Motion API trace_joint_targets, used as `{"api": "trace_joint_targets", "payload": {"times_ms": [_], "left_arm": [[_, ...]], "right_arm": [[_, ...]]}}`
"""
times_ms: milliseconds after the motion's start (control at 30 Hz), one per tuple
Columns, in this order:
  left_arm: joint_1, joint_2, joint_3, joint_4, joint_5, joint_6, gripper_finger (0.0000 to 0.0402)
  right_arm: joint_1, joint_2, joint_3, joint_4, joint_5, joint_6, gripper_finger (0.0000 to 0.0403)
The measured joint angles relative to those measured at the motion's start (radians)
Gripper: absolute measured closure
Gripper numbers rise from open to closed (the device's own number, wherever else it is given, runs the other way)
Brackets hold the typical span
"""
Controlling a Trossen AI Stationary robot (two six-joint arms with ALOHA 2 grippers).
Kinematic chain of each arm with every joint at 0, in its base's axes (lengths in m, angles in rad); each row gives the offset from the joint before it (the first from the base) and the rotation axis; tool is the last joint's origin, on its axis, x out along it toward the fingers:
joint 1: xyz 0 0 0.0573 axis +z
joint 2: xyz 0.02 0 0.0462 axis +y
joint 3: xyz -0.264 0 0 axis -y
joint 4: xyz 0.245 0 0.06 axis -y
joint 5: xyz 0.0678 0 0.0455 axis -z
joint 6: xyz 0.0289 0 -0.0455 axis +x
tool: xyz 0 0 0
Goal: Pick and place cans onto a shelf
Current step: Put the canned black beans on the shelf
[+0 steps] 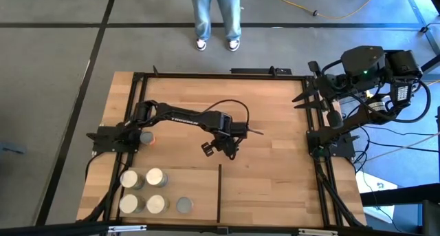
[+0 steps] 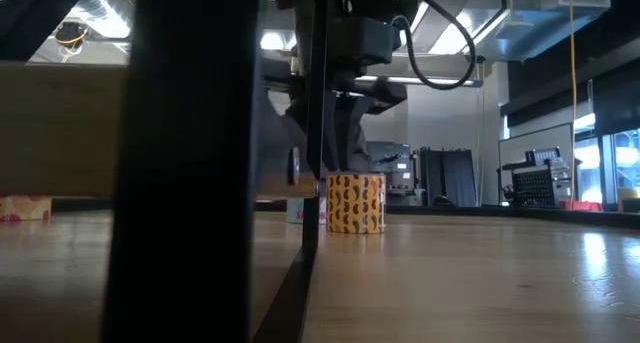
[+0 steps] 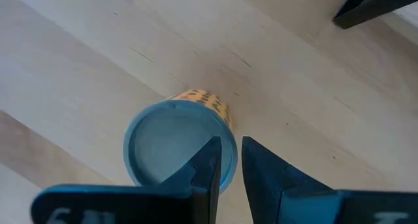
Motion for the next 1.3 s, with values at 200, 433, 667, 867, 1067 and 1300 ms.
{"api": "trace_joint_targets", "payload": {"times_ms": [200, 433, 667, 867, 1067, 1300], "left_arm": [[0.0, 0.0, 0.0, 0.009, 0.005, -0.027, 0.0347], [0.001, -0.001, -0.041, 0.04, 0.008, -0.076, 0.0347], [0.001, -0.005, -0.073, 0.073, 0.0, -0.081, 0.0347], [0.0, -0.005, -0.074, 0.08, -0.016, -0.109, 0.0352], [-0.006, -0.004, -0.074, 0.088, -0.072, -0.169, 0.0394], [-0.007, -0.01, -0.077, 0.074, -0.077, -0.235, 0.0398]], "right_arm": [[0.0, 0.0, 0.0, 0.0, 0.0, 0.0, 0.0318], [0.0, 0.0, 0.0, 0.0, 0.0, 0.0, 0.0318], [0.0, 0.0, 0.0, 0.0, 0.0, 0.0, 0.0318], [0.0, 0.0, 0.0, 0.0, 0.0, 0.0, 0.0318], [0.0, 0.0, 0.0, 0.0, 0.0, 0.0, 0.0318], [0.0, 0.0, 0.0, 0.0, 0.0, 0.0, 0.0318]]}}
